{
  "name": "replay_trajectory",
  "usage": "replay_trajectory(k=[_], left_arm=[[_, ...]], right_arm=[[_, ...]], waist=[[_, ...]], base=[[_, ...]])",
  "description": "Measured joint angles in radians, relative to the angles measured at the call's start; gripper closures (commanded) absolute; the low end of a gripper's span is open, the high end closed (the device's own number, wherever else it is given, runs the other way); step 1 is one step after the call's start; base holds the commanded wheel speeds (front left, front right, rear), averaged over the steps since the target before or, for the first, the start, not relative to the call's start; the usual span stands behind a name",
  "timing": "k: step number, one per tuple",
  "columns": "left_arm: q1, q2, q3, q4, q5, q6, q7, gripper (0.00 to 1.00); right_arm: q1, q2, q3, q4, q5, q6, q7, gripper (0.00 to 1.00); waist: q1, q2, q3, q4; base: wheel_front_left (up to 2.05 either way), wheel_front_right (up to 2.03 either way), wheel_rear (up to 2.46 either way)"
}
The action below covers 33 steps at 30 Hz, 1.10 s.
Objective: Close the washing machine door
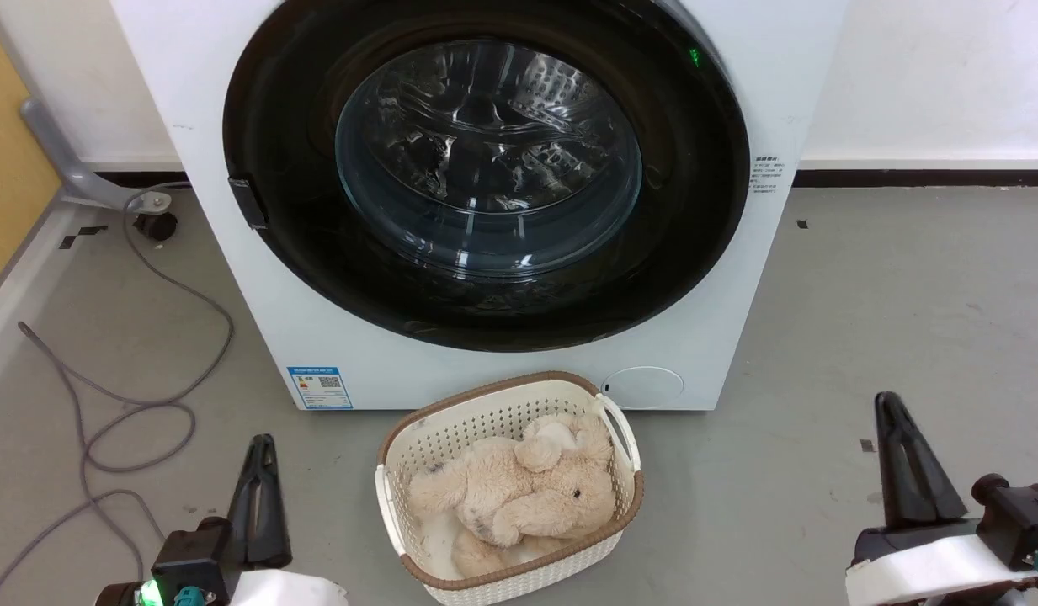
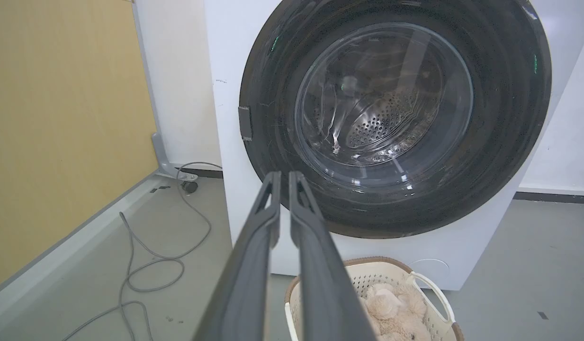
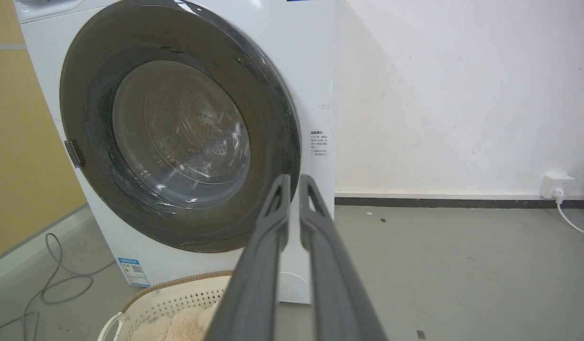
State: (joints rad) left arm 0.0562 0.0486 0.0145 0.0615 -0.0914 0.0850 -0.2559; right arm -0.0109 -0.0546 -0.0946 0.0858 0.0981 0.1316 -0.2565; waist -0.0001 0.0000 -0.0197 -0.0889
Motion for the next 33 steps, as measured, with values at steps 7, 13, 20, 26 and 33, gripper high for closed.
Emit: replay_trajectory(k=[7, 13, 20, 26, 33], left_arm=[[0.000, 0.000, -0.001, 0.000, 0.000, -0.001, 0.011, 1.00], [0.000, 0.000, -0.001, -0.002, 0.002, -0.006, 0.024, 1.00], [0.000, 0.000, -0.002, -0.005, 0.005, -0.009, 0.037, 1.00], [-0.001, 0.000, -0.002, -0.008, 0.011, -0.012, 0.053, 1.00], [-0.005, 0.000, -0.003, -0.011, 0.020, -0.018, 0.068, 1.00]], right_arm=[[0.000, 0.000, 0.003, -0.001, -0.001, 0.000, 0.012, 1.00], [0.000, 0.000, 0.007, -0.003, -0.003, 0.000, 0.026, 1.00], [0.000, 0.000, 0.011, -0.007, -0.010, 0.000, 0.036, 1.00], [0.000, 0.000, 0.018, -0.013, -0.011, 0.000, 0.051, 1.00], [0.000, 0.000, 0.024, -0.019, -0.019, 0.000, 0.069, 1.00]], waist=[[0.0000, 0.0000, 0.001, 0.005], [0.0001, 0.0000, 0.002, 0.009], [0.0001, 0.0000, 0.003, 0.014], [0.0001, 0.0000, 0.004, 0.019], [0.0001, 0.0000, 0.005, 0.025]], base=[[0.00, 0.00, 0.00], [0.00, 0.00, 0.00], [0.00, 0.00, 0.00], [0.00, 0.00, 0.00], [0.00, 0.00, 0.00]])
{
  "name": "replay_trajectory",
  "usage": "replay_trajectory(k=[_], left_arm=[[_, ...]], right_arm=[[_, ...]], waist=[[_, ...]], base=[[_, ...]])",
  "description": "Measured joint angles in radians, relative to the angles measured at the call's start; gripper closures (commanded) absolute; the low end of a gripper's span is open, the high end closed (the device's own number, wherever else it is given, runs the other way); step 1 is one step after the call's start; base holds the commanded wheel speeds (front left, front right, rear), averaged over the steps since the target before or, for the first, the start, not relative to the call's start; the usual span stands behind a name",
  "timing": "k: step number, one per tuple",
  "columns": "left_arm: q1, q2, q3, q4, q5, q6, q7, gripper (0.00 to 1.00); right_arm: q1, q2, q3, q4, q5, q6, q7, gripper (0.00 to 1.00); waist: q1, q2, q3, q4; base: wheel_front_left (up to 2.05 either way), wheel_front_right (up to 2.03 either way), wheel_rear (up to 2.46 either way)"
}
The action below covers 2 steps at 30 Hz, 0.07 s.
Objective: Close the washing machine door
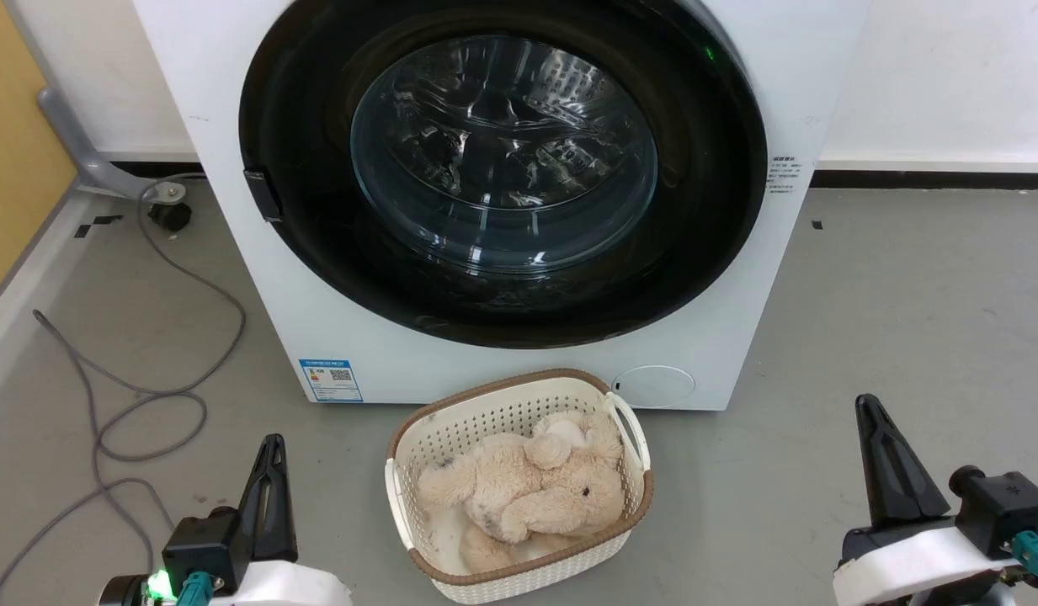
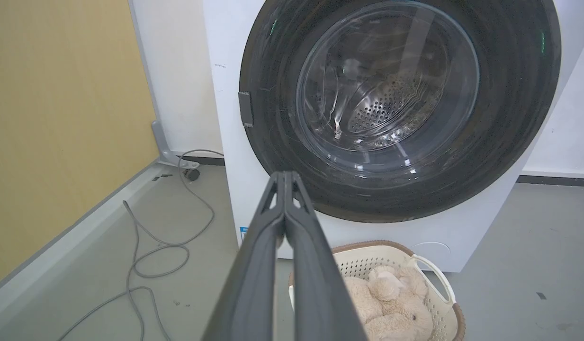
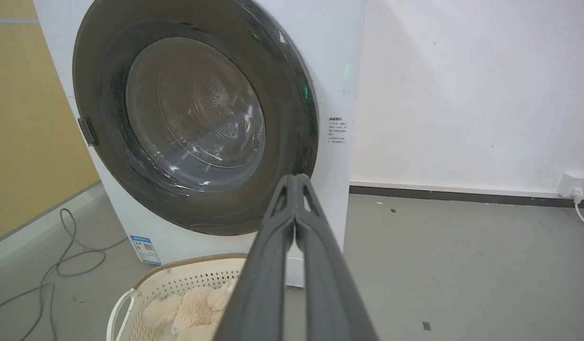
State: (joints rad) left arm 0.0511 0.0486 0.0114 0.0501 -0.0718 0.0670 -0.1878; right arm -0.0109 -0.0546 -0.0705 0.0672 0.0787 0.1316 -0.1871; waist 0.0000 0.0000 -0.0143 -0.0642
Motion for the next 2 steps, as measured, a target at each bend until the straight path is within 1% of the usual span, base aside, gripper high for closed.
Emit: replay_trajectory(k=[2], left_arm=[[0.000, 0.000, 0.000, -0.003, 0.002, -0.001, 0.011, 1.00]], right_arm=[[0.000, 0.000, 0.004, -0.004, -0.002, 0.000, 0.010, 1.00]], waist=[[0.0001, 0.0000, 0.001, 0.004]], base=[[0.00, 0.00, 0.00]])
